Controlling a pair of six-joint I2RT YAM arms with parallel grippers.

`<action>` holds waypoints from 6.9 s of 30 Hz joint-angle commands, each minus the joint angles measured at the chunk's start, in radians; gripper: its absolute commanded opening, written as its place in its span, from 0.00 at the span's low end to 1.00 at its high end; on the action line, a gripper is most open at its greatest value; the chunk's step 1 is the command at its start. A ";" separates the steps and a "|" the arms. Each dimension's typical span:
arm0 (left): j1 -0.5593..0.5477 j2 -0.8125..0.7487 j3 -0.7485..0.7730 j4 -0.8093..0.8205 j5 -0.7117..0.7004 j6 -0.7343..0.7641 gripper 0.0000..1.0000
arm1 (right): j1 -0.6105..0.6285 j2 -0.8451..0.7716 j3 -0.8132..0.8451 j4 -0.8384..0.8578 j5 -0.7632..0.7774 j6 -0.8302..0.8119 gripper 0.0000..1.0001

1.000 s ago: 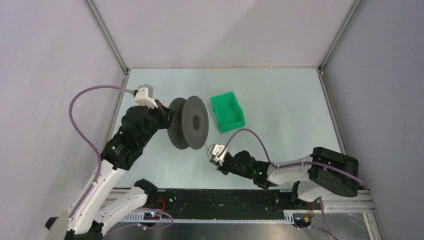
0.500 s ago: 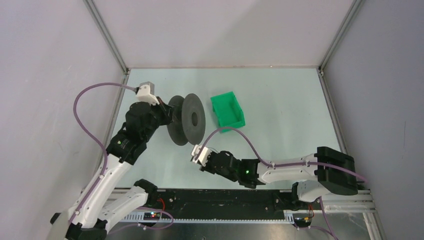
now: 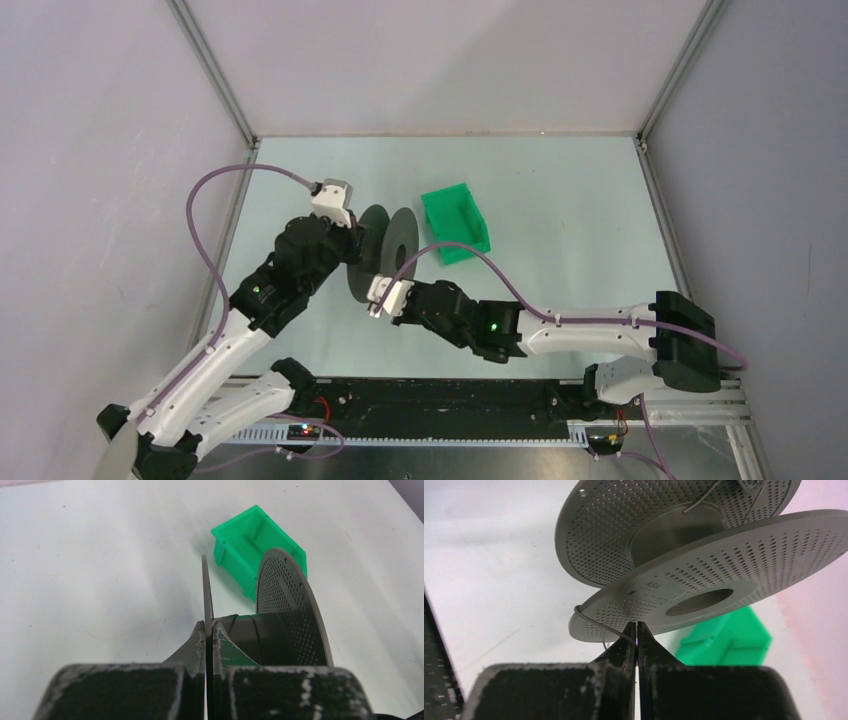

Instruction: Wrap the cables

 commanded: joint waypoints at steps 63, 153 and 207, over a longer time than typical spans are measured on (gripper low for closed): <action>-0.013 -0.095 0.182 -0.250 0.484 0.008 0.00 | -0.517 -0.423 -0.361 0.052 -0.601 0.315 0.07; 0.254 -0.314 -0.452 0.914 0.308 -0.816 0.00 | -0.257 0.008 -0.496 1.392 -0.661 1.283 0.00; 0.254 -0.350 -0.509 0.972 0.261 -1.054 0.00 | -0.374 0.076 -0.439 1.401 -0.525 1.647 0.01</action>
